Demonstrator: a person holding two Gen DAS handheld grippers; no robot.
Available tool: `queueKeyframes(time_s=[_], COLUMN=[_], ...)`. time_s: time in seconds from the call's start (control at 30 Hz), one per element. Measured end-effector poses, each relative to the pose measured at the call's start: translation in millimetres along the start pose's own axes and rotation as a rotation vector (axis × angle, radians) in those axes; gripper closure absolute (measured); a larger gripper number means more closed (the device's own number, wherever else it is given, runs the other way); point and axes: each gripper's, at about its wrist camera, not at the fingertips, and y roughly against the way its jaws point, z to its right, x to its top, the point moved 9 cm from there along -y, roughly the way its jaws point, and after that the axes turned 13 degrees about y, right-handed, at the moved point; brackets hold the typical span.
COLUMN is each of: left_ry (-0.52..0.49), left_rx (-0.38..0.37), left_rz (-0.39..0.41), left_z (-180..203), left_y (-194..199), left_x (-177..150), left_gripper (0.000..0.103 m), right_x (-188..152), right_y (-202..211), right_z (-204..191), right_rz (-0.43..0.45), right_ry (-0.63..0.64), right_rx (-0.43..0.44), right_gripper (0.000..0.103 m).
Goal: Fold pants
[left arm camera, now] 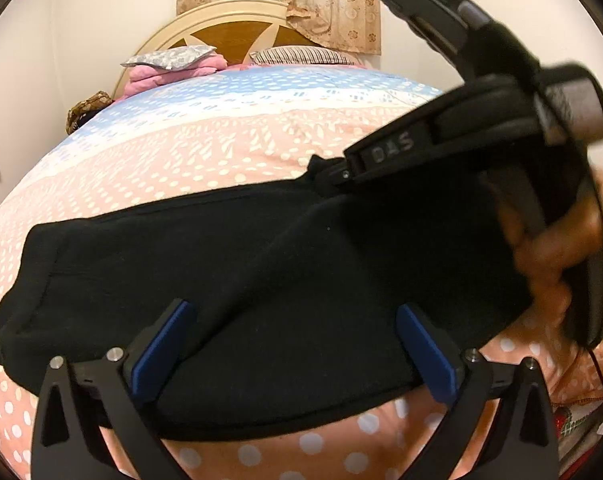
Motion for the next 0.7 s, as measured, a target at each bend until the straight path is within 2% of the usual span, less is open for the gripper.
queueKeyframes(time_s=[0.07,0.13,0.27,0.33,0.4,0.5,0.53,0.6,0.7], left_ry=[-0.006,-0.011,0.01,0.018,0.019,0.04,0.067,0.119,0.137], left_rx=[0.009,0.018,0.001,-0.005,-0.004,-0.018,-0.049,-0.119,-0.176], left_rz=[-0.001,0.002,0.013,0.014,0.007,-0.027,-0.037,-0.018,0.018], left_z=[-2.1,-4.2,-5.3,-6.0,-6.0,-5.4,-4.4,-0.2,18.9], left_y=[2.4,1.6,2.8,3.9,4.8,9.8,15.2,27.8,39.0], left_x=[-2.0,-1.0,1.4,1.6,1.8,6.6,12.2,25.5,47.0], left_gripper=[0.0,0.0,0.0,0.0,0.0,0.0,0.001,0.001,0.001], right_x=[-1.4,-1.4,8.5,13.1,17.3,-6.7,-20.5,-59.8,-126.0], right_y=[-1.2,-14.3,-19.5,7.5,39.9,102.4,119.1,151.5,192.4], right_z=[6.1,10.2,13.1,21.0,31.0,67.4,82.2,115.8,164.3], right_rz=[0.043,0.04,0.031,0.126,0.242,0.348,0.367,0.372,0.341], right_ry=[-0.038,-0.082,-0.122,-0.211,-0.278,-0.341,-0.372,-0.433,-0.52], right_rx=[-0.055,-0.061,0.03,0.108,0.114,0.023,-0.016,-0.104,-0.255], right_gripper=[0.09,0.089,0.086,0.086,0.086,0.085,0.084,0.069,0.067])
